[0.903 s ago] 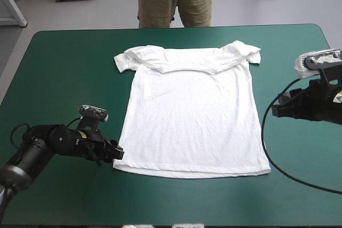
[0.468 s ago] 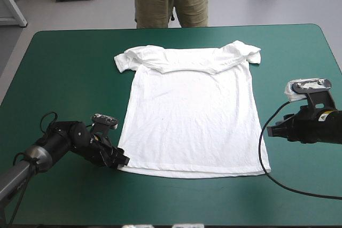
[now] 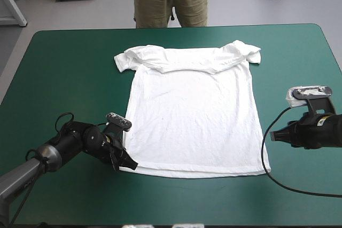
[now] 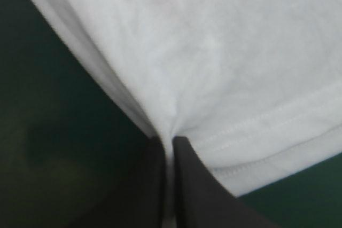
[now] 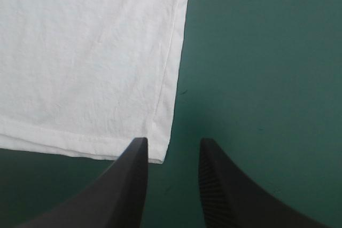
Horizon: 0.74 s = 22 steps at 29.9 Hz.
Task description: Fold the cloth
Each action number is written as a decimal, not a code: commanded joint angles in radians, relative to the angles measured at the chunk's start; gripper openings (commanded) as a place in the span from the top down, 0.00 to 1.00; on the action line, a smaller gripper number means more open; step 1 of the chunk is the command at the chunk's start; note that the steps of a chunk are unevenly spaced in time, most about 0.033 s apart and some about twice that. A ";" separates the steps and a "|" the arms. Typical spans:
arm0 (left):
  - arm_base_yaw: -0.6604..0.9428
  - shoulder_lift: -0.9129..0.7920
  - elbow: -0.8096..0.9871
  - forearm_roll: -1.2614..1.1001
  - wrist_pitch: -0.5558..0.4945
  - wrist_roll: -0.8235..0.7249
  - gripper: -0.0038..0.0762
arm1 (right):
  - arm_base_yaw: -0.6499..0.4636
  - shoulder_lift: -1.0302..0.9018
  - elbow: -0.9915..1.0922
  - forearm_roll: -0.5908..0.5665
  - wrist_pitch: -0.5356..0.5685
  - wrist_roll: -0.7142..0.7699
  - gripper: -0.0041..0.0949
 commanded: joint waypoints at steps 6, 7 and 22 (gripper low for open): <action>-0.010 0.004 -0.002 -0.019 0.022 -0.014 0.96 | 0.000 0.038 0.128 0.082 -0.064 -0.050 0.32; -0.010 0.004 -0.002 -0.019 0.022 -0.014 0.96 | 0.000 0.048 0.147 0.111 -0.072 -0.060 0.26; -0.010 0.004 -0.002 -0.016 0.001 -0.014 0.96 | 0.064 0.253 0.320 0.133 -0.292 -0.060 0.43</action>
